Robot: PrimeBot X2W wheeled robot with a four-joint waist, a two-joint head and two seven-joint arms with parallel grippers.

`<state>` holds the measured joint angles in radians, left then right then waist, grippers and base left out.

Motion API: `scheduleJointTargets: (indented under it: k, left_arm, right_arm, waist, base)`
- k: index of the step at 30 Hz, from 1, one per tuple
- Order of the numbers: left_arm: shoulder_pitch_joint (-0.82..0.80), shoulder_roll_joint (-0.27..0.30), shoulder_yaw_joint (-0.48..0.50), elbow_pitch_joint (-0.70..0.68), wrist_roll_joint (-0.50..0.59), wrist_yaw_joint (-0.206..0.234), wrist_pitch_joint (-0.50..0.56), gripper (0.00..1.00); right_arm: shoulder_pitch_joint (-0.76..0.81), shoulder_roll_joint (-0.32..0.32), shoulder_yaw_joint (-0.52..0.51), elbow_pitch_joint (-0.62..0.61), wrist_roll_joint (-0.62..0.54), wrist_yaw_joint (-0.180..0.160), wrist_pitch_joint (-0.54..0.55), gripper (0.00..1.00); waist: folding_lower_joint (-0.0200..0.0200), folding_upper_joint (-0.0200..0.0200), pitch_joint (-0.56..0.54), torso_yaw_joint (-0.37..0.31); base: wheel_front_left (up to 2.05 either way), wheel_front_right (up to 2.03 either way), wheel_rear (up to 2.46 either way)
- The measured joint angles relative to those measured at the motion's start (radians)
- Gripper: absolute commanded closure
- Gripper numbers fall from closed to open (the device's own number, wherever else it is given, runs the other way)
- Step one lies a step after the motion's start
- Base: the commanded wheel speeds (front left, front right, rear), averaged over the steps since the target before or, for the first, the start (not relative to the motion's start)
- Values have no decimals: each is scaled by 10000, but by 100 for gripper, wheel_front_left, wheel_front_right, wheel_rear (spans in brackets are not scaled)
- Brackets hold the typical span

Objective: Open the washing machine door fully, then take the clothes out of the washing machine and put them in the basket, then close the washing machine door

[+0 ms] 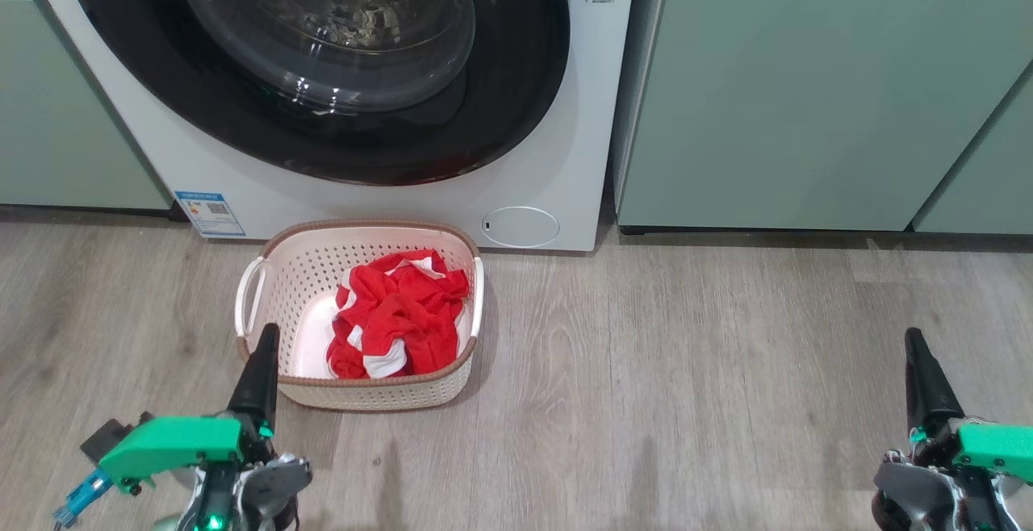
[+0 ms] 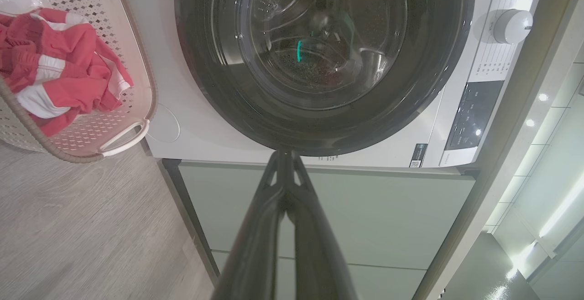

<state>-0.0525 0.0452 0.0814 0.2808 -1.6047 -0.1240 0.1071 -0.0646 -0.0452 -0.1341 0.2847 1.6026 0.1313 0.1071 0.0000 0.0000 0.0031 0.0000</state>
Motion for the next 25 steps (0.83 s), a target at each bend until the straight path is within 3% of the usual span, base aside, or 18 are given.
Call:
scheduleJointTargets:
  k: [25]
  left_arm:
    - [0, 0, 0, 0, 0, 0, 0, 100]
  right_arm:
    - [0, 0, 0, -2, 0, 0, 0, 100]
  waist:
    - [0, 0, 0, 0]
  base:
    - [0, 0, 0]
